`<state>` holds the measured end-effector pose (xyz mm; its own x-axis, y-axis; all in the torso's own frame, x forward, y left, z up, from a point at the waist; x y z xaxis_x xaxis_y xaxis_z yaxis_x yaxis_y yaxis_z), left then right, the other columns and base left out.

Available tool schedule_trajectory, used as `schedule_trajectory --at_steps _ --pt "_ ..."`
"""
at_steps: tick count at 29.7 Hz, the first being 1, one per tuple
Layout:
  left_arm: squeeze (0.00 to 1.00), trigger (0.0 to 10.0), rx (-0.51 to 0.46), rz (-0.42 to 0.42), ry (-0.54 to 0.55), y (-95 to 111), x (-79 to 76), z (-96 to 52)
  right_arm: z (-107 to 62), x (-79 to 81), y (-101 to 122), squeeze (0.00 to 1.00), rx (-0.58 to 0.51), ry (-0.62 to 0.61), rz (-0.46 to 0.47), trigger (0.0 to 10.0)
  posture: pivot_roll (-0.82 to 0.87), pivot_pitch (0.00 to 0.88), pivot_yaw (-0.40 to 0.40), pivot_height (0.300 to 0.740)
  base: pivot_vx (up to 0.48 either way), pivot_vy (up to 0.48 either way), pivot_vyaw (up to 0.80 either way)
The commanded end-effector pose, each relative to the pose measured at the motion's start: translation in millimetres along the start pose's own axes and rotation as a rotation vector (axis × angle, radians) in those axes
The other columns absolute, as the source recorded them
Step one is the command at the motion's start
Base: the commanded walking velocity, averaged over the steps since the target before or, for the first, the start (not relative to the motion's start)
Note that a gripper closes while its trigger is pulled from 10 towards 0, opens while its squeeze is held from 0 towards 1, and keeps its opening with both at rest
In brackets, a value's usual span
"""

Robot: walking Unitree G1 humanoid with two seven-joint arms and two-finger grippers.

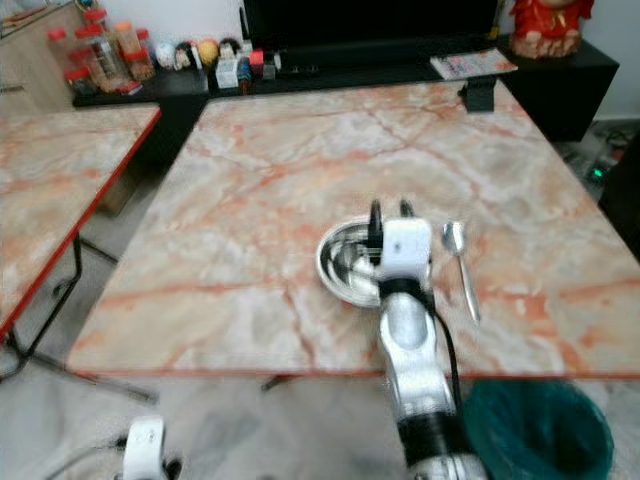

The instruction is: Setting the table

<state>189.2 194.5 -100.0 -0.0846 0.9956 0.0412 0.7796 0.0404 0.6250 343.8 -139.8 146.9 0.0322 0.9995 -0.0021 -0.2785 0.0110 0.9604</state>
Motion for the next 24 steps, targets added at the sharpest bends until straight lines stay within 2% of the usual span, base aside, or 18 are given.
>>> schedule_trajectory --at_steps 1,24 --pt "0.0 10.0 0.004 -0.014 0.026 -1.0 9.6 -0.8 2.8 12.7 6.0 0.0 -0.021 0.03 0.026 10.0 -0.01 0.033 0.097 0.74 0.0 0.48 0.0" --pt "0.0 10.0 0.001 -0.017 0.029 -1.0 9.1 -0.8 2.5 21.6 12.5 0.0 -0.049 0.085 0.025 10.0 -0.01 0.04 0.089 0.74 0.0 0.48 0.0"
Point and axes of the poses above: a point about 5 cm out from each wrist's last joint towards the gripper, its own z axis pointing out of the wrist towards the gripper, its own y axis along the axis of the wrist's last joint, x = y × z, the point moved 2 cm from there along z, pointing out of the wrist towards the gripper, and after that the axes turned 4 degrees about z, right-handed, at the moved point
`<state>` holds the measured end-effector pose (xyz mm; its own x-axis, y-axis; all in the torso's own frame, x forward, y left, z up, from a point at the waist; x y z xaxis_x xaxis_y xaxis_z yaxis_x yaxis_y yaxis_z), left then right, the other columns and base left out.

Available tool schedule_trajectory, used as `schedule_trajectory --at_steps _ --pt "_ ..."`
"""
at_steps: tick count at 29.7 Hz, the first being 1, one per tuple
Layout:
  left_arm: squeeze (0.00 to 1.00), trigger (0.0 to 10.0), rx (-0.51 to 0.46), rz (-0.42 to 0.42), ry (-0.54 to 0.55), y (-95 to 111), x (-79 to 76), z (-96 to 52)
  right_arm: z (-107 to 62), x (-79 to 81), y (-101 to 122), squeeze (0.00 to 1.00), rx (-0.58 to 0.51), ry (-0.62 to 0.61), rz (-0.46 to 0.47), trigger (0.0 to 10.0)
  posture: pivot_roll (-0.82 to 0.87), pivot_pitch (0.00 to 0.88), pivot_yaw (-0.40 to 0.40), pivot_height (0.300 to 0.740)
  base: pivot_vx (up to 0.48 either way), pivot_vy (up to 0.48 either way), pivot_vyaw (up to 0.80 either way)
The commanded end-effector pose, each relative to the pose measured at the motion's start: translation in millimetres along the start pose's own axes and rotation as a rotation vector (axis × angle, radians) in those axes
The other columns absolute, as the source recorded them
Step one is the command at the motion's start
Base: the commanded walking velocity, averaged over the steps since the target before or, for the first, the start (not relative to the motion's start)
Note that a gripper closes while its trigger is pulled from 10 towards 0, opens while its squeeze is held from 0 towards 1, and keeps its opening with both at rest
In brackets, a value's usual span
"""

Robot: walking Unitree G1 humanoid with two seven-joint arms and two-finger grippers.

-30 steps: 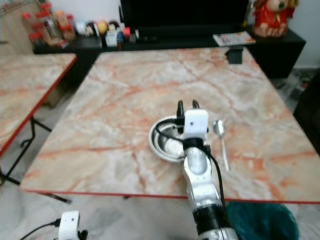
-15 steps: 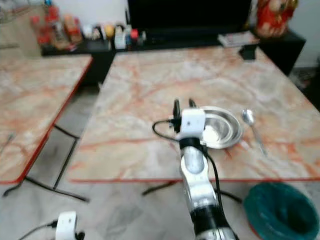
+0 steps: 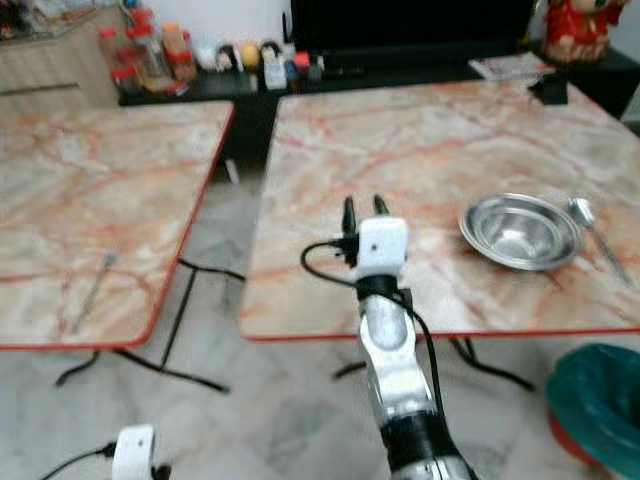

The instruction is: Setting the table

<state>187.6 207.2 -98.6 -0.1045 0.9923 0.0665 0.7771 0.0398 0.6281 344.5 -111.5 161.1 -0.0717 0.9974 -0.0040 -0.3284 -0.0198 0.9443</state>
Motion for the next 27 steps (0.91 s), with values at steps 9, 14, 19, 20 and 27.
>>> schedule_trajectory --at_steps 9,14,19,20,27 --pt "0.0 10.0 0.003 -0.023 -0.001 0.4 -4.8 0.5 -6.6 -6.3 -13.7 0.0 0.051 0.004 -0.009 10.0 0.0 0.033 0.078 0.74 0.0 0.48 0.0" --pt "0.0 10.0 0.001 -0.03 0.002 0.8 -5.2 0.6 -17.1 -9.0 -32.8 0.0 0.123 0.016 -0.026 10.0 0.0 0.03 0.071 0.74 0.0 0.48 0.0" --pt "0.0 10.0 0.002 -0.034 0.005 0.0 -5.0 0.4 -20.9 -10.3 -38.4 0.0 0.145 0.021 -0.033 10.0 0.01 0.03 0.067 0.74 0.0 0.48 0.0" --pt "0.0 10.0 0.003 -0.034 0.005 -0.7 -4.9 0.2 -20.2 -9.5 -38.0 0.0 0.144 0.023 -0.033 10.0 0.01 0.03 0.067 0.74 0.0 0.48 0.0" --pt "0.0 10.0 0.006 -0.032 0.005 -2.4 -5.3 -0.2 -17.2 -6.1 -37.9 0.0 0.141 0.039 -0.029 10.0 0.01 0.015 0.06 0.74 0.0 0.48 0.0"
Point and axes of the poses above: a point about 5 cm out from each wrist's last joint towards the gripper, its own z axis pointing out of the wrist towards the gripper, its own y axis along the axis of the wrist's last joint, x = y × z, the point moved 2 cm from there along z, pointing out of the wrist towards the gripper, and after that the axes turned 4 degrees about z, right-handed, at the moved point
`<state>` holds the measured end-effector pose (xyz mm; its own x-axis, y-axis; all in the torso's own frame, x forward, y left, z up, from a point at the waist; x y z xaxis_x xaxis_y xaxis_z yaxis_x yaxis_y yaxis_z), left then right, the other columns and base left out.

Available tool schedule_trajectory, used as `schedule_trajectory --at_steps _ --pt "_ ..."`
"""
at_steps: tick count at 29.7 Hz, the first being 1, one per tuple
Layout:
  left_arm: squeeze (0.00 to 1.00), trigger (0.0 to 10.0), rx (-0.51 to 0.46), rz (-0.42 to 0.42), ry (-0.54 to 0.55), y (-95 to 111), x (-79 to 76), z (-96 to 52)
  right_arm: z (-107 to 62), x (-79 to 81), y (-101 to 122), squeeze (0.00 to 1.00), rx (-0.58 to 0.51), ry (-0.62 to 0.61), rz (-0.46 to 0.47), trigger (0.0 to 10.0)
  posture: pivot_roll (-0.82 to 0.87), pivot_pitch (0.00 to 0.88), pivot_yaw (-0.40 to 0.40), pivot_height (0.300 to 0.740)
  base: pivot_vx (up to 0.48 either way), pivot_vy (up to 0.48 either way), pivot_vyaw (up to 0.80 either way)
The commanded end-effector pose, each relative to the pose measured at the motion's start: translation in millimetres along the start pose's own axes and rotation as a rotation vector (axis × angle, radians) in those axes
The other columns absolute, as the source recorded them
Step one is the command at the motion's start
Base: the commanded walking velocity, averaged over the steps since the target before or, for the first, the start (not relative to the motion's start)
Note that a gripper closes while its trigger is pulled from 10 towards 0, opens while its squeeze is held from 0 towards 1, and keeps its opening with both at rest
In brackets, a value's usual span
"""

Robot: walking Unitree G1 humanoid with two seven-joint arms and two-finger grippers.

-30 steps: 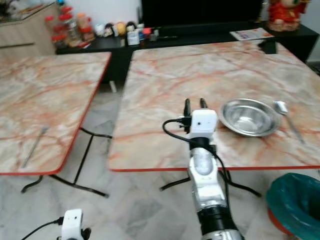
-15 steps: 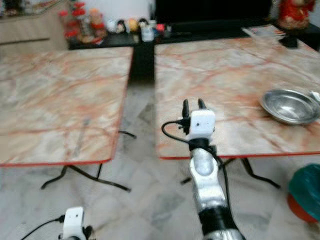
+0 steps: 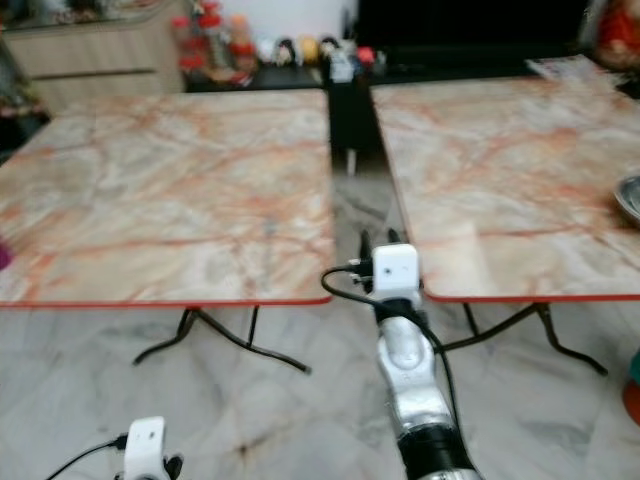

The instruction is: Setting the table

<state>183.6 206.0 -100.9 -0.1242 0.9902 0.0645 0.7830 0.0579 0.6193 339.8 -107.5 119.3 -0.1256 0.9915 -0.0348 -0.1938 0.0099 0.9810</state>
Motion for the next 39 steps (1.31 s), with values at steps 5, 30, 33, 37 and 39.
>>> schedule_trajectory --at_steps 5,30,33,37,39 --pt "0.0 10.0 -0.008 -0.013 -0.005 2.1 -4.5 0.5 0.7 -9.8 -1.3 0.0 0.001 -0.016 -0.011 10.0 0.01 0.003 0.058 0.74 0.0 0.418 0.0" --pt "0.0 10.0 -0.016 0.01 -0.015 3.6 -3.1 0.6 1.4 -7.5 -3.3 0.0 0.005 -0.008 -0.031 10.0 0.01 0.0 0.065 0.74 0.064 0.011 0.0" --pt "0.0 10.0 -0.018 0.008 -0.011 4.4 -2.7 0.7 1.6 -8.5 -2.9 0.0 0.002 -0.011 -0.044 10.0 0.01 0.0 0.067 0.74 0.285 0.0 0.65" --pt "0.0 10.0 -0.02 0.001 -0.007 5.2 -2.4 0.9 0.9 -12.0 -4.4 0.0 0.011 -0.032 -0.017 10.0 0.02 0.011 0.066 0.74 0.286 0.0 0.34" --pt "0.0 10.0 -0.021 0.0 -0.006 5.3 -2.2 0.9 0.8 -12.0 -4.6 0.0 0.014 -0.031 -0.027 10.0 0.02 0.014 0.066 0.74 0.292 0.0 0.0"
Point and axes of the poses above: a point about 5 cm out from each wrist's last joint towards the gripper, its own z axis pointing out of the wrist towards the gripper, its own y axis along the axis of the wrist's last joint, x = y × z, the point moved 2 cm from there along z, pointing out of the wrist towards the gripper, and after that the axes turned 4 degrees about z, right-handed, at the moved point
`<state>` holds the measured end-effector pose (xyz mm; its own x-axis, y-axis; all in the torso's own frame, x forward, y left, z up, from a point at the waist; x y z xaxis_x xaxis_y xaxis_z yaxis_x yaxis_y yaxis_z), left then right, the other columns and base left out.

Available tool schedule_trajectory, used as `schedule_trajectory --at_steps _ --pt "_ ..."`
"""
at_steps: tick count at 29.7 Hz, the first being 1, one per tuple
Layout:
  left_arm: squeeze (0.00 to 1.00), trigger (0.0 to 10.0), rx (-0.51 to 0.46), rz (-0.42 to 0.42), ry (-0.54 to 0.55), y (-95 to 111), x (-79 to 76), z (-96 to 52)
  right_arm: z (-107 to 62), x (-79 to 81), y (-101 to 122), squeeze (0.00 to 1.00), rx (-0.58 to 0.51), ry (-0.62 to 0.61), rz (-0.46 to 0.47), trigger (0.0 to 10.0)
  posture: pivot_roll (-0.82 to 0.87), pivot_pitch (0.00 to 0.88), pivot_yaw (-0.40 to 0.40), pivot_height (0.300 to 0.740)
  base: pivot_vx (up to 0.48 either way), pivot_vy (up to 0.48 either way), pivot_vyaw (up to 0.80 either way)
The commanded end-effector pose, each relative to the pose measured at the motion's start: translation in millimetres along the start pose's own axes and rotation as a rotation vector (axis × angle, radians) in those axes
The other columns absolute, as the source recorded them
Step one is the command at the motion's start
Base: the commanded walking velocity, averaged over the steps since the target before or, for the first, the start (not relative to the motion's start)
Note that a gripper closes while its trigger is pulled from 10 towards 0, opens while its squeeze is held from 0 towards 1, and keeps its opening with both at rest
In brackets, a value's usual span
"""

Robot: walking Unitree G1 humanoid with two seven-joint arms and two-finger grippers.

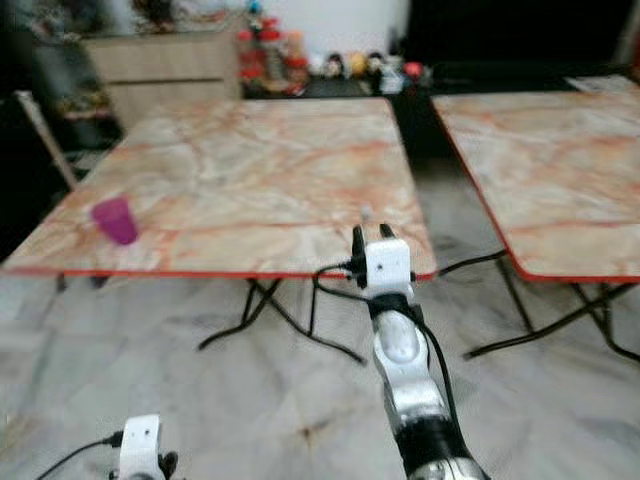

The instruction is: Setting the table

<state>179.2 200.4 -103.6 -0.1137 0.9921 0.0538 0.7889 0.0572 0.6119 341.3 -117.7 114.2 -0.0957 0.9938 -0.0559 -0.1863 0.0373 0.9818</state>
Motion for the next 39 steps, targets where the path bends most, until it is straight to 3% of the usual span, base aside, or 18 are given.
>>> schedule_trajectory --at_steps 1,10,15,39 --pt "0.0 10.0 -0.03 -0.004 0.011 10.5 3.2 2.0 1.6 -2.1 0.8 0.0 0.003 -0.007 -0.003 10.0 0.02 0.02 0.065 0.74 0.296 0.0 0.0" --pt "0.0 10.0 -0.026 -0.008 0.012 8.5 3.6 1.5 0.4 -8.6 -2.1 0.0 0.024 -0.048 0.033 10.0 0.02 0.032 0.068 0.74 0.295 0.0 0.0" --pt "0.0 10.0 -0.026 -0.008 0.012 8.2 3.9 1.4 1.1 -10.7 -1.1 0.0 0.019 -0.062 0.047 10.0 0.01 0.035 0.07 0.74 0.292 0.0 -0.65" --pt "0.0 10.0 -0.025 -0.008 0.011 8.0 2.3 1.4 -0.9 -6.8 -1.7 0.0 0.025 -0.049 0.029 10.0 0.01 0.041 0.067 0.74 0.293 0.0 0.0"
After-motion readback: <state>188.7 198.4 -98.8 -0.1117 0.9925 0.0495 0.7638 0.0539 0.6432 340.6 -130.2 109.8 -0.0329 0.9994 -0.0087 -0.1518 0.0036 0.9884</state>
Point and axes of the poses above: a point about 5 cm out from each wrist's last joint towards the gripper, its own z axis pointing out of the wrist towards the gripper, its own y axis along the axis of the wrist's last joint, x = y × z, the point moved 2 cm from there along z, pointing out of the wrist towards the gripper, and after that the axes turned 4 degrees about z, right-handed, at the moved point
